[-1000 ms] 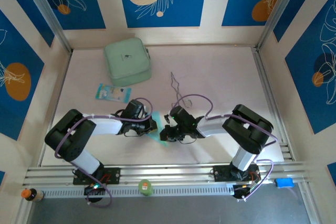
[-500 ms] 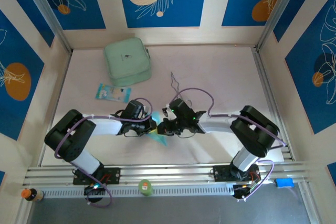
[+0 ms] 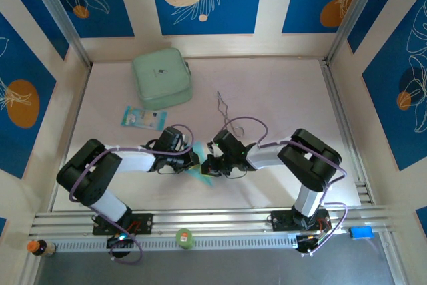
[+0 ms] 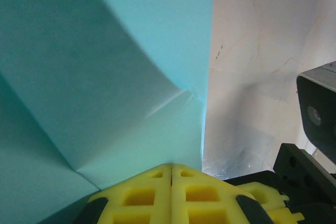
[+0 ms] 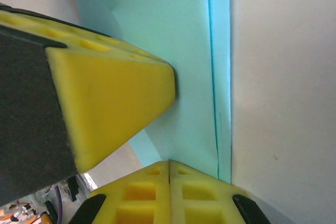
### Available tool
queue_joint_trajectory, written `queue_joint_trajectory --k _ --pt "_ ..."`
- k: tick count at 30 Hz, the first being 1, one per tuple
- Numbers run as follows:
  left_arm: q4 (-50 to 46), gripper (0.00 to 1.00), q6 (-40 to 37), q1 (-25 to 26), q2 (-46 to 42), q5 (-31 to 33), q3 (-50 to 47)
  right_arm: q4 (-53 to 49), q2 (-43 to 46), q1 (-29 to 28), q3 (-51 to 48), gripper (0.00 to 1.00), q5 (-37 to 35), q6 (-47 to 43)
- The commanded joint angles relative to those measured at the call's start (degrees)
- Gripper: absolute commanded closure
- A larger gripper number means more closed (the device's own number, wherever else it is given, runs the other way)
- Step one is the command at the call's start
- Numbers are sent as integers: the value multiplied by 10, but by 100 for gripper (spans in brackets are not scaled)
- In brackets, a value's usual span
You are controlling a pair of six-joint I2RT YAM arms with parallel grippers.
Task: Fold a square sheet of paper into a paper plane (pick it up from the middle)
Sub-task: Perform the fourth fold on the wing at the bottom-center of the table.
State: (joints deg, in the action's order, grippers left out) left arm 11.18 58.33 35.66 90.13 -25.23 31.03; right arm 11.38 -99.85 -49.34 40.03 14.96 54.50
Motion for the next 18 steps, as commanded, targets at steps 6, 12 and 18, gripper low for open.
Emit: queue_joint_trajectory --k 6,12,18 --pt "-16 100 -35 -44 28 6 25 -94 -10 6 -33 100 -12 -14" --pt "-1 100 -45 -82 38 -20 25 -91 -10 10 -39 100 -9 -17" --pt "-23 100 -67 -116 38 -31 41 -88 -10 10 -41 100 -8 -16"
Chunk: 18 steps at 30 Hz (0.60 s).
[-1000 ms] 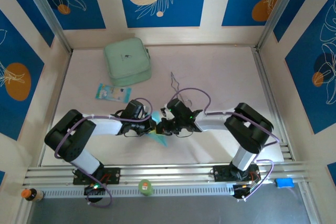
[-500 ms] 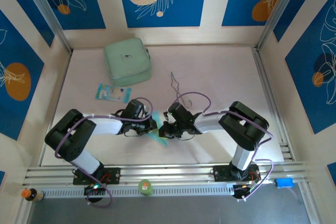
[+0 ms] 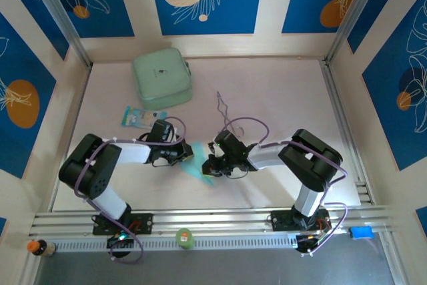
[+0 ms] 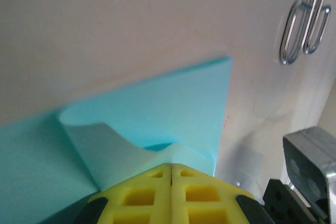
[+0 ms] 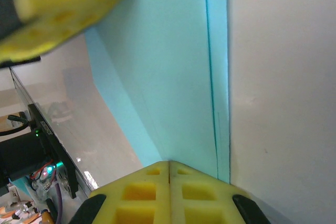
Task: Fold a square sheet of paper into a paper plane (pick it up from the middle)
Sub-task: Perform the fourth fold on the wing at the bottom-center of the table.
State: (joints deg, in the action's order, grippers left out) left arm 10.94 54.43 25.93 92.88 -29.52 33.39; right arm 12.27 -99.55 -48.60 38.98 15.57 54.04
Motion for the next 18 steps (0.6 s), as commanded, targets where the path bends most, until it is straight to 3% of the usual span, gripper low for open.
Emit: queue_joint_trajectory --k 1,10,18 --pt "-26 100 -33 -24 13 10 21 -97 -13 3 -31 100 -14 -12" --pt "-94 100 -75 -66 42 16 74 -97 -11 3 -33 100 -8 -16" --pt "-114 100 -76 -80 19 43 84 -93 -15 3 -33 100 -4 -18"
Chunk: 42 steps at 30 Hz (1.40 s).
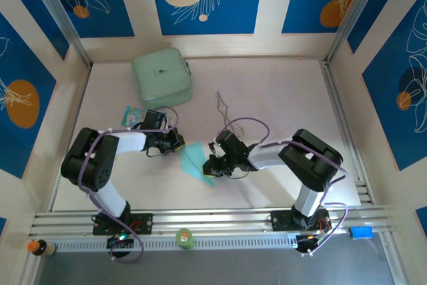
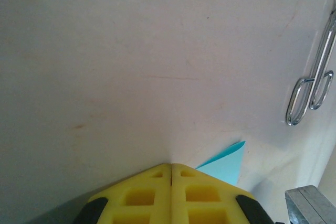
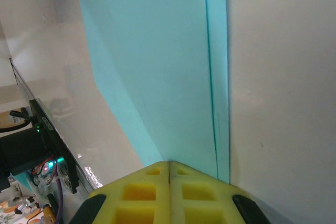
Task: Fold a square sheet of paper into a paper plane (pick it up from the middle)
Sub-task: Perform the fourth fold on the wing at the bottom-center of the table.
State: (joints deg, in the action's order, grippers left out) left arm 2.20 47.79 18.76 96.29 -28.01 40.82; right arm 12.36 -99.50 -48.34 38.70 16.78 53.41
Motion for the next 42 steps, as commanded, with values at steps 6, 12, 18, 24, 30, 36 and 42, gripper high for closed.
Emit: queue_joint_trajectory --k 6,12,18,24,30,36,42 --pt "-42 98 -1 -7 -79 30 16 -88 -18 1 -30 100 -15 -11" --pt "-58 96 8 14 -149 28 -3 -87 -14 1 -29 100 -15 -10" --pt "-11 96 35 89 -149 8 -36 -92 -7 2 -29 100 -19 -10" --pt "62 97 69 140 -104 8 -62 -91 -4 3 -32 100 -23 -8" --pt "85 99 71 142 -57 8 -73 -85 -3 3 -30 100 -16 -6" --pt "79 100 65 142 -24 25 -90 -90 31 9 -2 100 -7 -11" --pt "89 100 63 141 -16 29 -101 -92 18 9 52 100 2 -16"
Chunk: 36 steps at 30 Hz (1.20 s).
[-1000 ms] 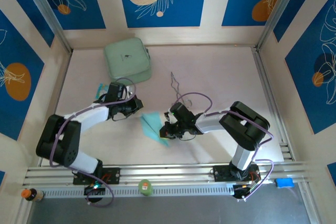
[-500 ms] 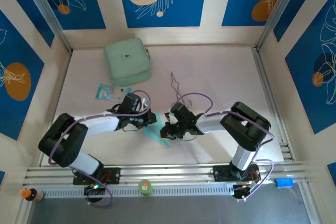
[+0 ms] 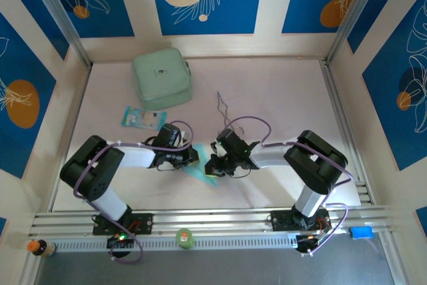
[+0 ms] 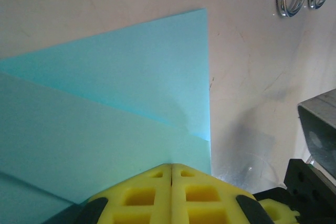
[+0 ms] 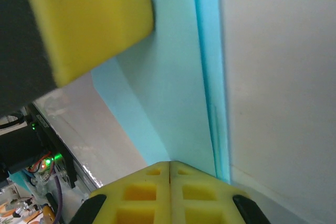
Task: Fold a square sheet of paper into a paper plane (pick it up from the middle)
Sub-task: Perform the fourth fold on the wing at the bottom-center of the table.
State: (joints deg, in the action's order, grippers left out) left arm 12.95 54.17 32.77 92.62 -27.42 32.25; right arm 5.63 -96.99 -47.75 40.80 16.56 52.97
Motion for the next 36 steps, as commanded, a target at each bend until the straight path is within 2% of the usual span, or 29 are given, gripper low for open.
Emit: queue_joint_trajectory --k 1,4,9,20,28,36 --pt "-16 100 1 1 21 23 -17 -25 -18 2 39 100 5 -12" --pt "-13 100 1 1 22 22 -18 -11 -48 -1 57 100 15 -13" --pt "-13 100 1 1 24 23 -19 -47 -79 -2 62 100 3 -22" --pt "-9 100 -1 -4 33 25 -23 -2 19 0 -68 98 23 -18" --pt "-8 100 1 -5 33 23 -22 37 59 -5 -152 98 27 -4" --pt "-9 100 0 -5 35 23 -21 16 109 -20 -189 98 5 -4"
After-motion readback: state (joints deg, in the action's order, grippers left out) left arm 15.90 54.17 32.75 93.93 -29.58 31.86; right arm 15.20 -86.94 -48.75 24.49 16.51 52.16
